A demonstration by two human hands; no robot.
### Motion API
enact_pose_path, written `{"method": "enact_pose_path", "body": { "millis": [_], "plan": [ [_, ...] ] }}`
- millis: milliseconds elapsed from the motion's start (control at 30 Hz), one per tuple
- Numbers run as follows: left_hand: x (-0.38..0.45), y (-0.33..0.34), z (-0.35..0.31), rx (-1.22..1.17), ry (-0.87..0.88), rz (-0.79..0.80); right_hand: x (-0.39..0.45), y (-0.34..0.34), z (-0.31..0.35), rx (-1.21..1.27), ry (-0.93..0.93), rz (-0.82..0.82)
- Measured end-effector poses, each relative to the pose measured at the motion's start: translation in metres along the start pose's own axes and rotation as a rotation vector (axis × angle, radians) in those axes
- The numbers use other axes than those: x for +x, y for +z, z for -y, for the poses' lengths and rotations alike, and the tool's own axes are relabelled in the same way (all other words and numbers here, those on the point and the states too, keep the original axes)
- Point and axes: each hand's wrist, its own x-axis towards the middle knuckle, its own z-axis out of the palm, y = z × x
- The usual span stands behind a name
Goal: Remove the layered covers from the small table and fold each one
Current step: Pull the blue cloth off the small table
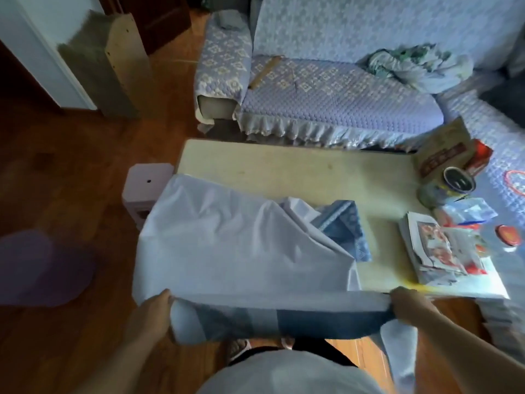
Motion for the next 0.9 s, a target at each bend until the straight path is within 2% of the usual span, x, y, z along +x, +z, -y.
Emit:
{"method": "enact_pose_path", "body": {
  "millis": [67, 133, 167, 233, 333, 400, 467, 567, 733, 833, 900],
  "plan": [
    [0.045, -0.041, -0.011, -0.093, -0.094, -0.072, 0.024, -0.048, 0.002, 0.094, 0.037, -0.064],
    [0.100, -0.113, -0.026, -0.087, -0.130, -0.146, 0.041, -0.140, 0.005, 0.259, 0.061, -0.178],
    [0.125, -0.163, -0.042, -0.083, -0.138, -0.221, 0.046, -0.188, 0.002, 0.349, 0.072, -0.292],
    [0.157, -0.291, -0.085, -0.102, -0.097, -0.436, 0.030, -0.311, -0.019, 0.483, 0.054, -0.561],
    [0.150, -0.502, -0.153, -0.244, -0.023, -0.844, -0.042, -0.487, -0.064, 0.609, 0.005, -1.100],
    [0.112, -0.623, -0.189, -0.344, -0.012, -1.151, -0.106, -0.573, -0.090, 0.734, 0.022, -1.418],
    [0.065, -0.701, -0.210, -0.429, 0.058, -1.388, -0.167, -0.627, -0.113, 0.837, 0.050, -1.661],
    [0.007, -0.756, -0.223, -0.437, 0.178, -1.598, -0.226, -0.660, -0.147, 0.856, 0.094, -1.846],
    [-0.048, -0.765, -0.219, -0.511, 0.241, -1.699, -0.261, -0.616, -0.164, 0.659, 0.135, -1.939],
    [-0.057, -0.742, -0.209, -0.565, 0.322, -1.581, -0.259, -0.561, -0.161, 0.528, 0.166, -1.970],
    [-0.048, -0.710, -0.196, -0.546, 0.333, -1.443, -0.246, -0.525, -0.156, 0.492, 0.208, -1.878]
  ]
}}
